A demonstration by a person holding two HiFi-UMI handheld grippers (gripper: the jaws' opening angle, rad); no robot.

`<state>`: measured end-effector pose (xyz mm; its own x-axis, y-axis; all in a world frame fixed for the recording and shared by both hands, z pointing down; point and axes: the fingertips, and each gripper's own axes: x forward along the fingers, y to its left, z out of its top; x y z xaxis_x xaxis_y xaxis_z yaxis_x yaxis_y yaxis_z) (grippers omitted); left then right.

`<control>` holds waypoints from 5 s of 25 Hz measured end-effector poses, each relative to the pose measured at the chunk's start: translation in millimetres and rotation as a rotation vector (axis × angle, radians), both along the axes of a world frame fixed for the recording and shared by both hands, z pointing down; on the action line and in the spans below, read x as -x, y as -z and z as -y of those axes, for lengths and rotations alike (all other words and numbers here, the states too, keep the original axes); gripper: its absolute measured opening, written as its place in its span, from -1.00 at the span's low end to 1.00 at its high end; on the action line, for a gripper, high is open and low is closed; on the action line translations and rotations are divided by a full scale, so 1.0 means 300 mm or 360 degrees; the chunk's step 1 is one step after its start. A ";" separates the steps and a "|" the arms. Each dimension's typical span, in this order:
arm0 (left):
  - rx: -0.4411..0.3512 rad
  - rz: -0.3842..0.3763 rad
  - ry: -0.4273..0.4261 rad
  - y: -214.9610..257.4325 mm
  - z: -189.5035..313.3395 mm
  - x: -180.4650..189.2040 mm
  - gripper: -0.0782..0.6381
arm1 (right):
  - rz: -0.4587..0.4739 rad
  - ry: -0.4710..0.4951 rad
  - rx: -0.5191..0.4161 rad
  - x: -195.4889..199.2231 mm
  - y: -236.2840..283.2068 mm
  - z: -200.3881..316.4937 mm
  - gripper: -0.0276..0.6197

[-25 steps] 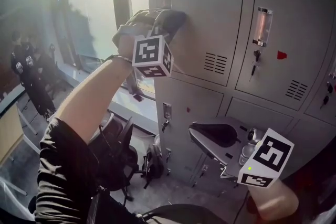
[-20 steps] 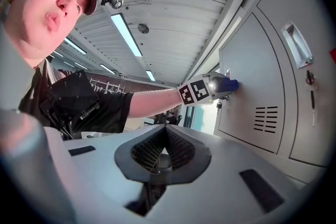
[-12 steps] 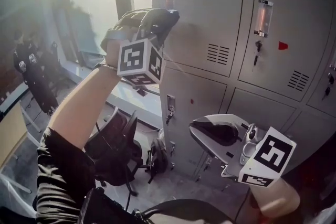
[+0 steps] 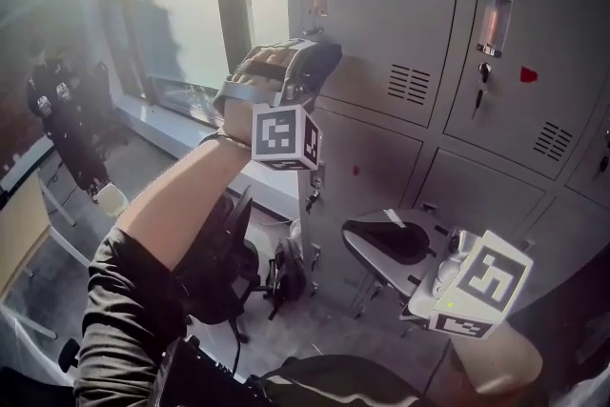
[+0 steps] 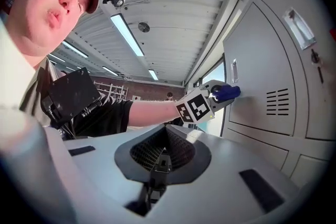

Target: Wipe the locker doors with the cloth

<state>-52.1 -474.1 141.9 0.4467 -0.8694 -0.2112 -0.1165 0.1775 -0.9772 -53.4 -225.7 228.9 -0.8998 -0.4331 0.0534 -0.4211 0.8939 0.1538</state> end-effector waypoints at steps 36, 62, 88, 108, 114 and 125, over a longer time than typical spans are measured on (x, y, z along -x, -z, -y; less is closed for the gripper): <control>-0.0296 0.0040 -0.0111 0.741 -0.216 -0.218 -0.43 | 0.0083 -0.0038 -0.0099 -0.169 0.067 -0.039 -0.90; -0.0225 0.0008 -0.0156 0.436 -0.021 -0.275 -0.43 | 0.0048 -0.0030 0.0091 -0.152 -0.091 0.014 -0.90; 0.0315 0.0267 -0.0338 -0.269 -0.074 -0.344 -0.43 | 0.0045 -0.0089 0.0176 -0.142 -0.152 -0.047 -0.90; -0.0315 0.0004 -0.0237 0.941 -0.219 -0.528 -0.43 | 0.0256 -0.0161 0.0013 -0.340 -0.035 -0.144 -0.90; -0.0233 -0.0019 -0.0208 0.856 -0.162 -0.516 -0.43 | 0.0254 -0.0189 0.0066 -0.388 -0.066 -0.135 -0.90; 0.0047 0.0064 -0.0260 0.320 -0.159 -0.516 -0.43 | 0.0189 -0.0043 0.0218 -0.357 -0.159 -0.182 -0.90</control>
